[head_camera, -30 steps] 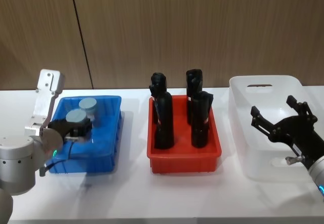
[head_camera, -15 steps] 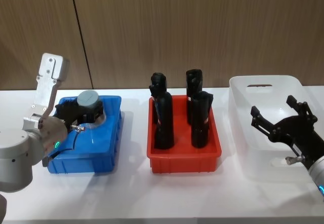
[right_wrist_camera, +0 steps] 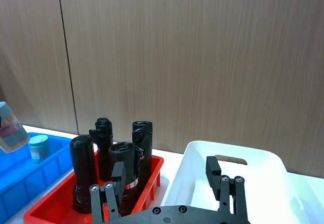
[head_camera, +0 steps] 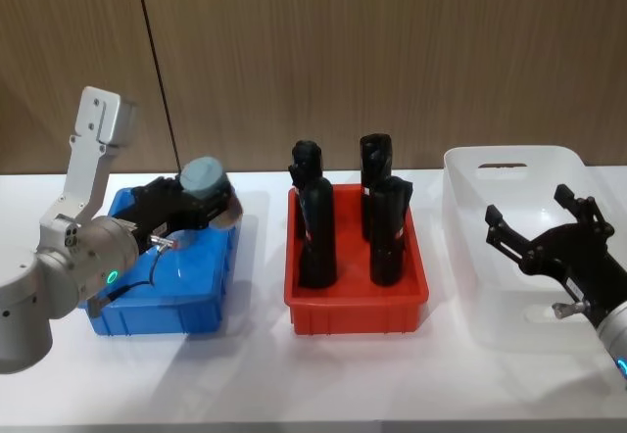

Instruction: Pick the cotton swabs from the blue box and place them into the white box.

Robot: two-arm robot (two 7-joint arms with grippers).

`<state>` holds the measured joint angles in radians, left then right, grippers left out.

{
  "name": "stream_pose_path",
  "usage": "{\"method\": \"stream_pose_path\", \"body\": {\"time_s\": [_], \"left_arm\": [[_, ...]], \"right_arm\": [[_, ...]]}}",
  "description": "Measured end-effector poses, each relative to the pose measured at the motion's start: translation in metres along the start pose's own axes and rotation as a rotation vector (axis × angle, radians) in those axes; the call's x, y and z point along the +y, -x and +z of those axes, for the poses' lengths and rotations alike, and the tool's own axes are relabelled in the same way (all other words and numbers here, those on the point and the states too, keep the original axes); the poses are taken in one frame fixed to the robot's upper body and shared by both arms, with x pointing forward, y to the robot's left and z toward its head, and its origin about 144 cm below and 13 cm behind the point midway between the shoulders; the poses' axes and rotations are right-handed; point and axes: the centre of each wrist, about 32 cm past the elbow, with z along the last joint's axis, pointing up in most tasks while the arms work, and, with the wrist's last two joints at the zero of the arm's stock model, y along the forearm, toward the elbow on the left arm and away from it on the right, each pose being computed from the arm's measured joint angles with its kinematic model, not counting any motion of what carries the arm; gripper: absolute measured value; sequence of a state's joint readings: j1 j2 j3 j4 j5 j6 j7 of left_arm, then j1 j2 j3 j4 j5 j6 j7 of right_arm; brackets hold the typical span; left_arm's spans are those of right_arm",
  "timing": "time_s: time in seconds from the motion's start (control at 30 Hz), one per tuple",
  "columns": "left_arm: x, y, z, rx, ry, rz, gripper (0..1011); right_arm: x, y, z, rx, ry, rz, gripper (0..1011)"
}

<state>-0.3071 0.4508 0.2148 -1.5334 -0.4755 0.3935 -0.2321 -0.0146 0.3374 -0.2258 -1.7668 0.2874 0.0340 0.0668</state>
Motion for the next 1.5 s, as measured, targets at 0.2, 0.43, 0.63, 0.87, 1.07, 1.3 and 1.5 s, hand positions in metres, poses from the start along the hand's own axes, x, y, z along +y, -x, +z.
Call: {"method": "stream_pose_path", "body": {"time_s": [0.2, 0.43, 0.63, 0.87, 1.07, 1.3, 1.5], "left_arm": [[0.002, -0.001, 0.002, 0.01, 0.021, -0.095, 659], [0.001, -0.002, 0.004, 0.014, 0.036, -0.196, 659], [-0.004, -0.004, 0.006, 0.017, 0.039, -0.311, 659], [-0.014, -0.007, 0.008, 0.014, 0.031, -0.421, 659], [-0.025, -0.01, 0.011, 0.001, 0.019, -0.517, 659], [-0.038, -0.011, 0.012, -0.015, 0.0, -0.626, 659], [-0.051, -0.011, 0.014, -0.031, -0.011, -0.721, 659]], "right_arm": [[0.0, 0.0, 0.0, 0.0, 0.0, 0.0, 1002], [0.0, 0.0, 0.0, 0.0, 0.0, 0.0, 1001], [0.0, 0.0, 0.0, 0.0, 0.0, 0.0, 1002], [0.0, 0.0, 0.0, 0.0, 0.0, 0.0, 1001], [0.0, 0.0, 0.0, 0.0, 0.0, 0.0, 1001], [0.0, 0.0, 0.0, 0.0, 0.0, 0.0, 1001], [0.0, 0.0, 0.0, 0.0, 0.0, 0.0, 1001]]}}
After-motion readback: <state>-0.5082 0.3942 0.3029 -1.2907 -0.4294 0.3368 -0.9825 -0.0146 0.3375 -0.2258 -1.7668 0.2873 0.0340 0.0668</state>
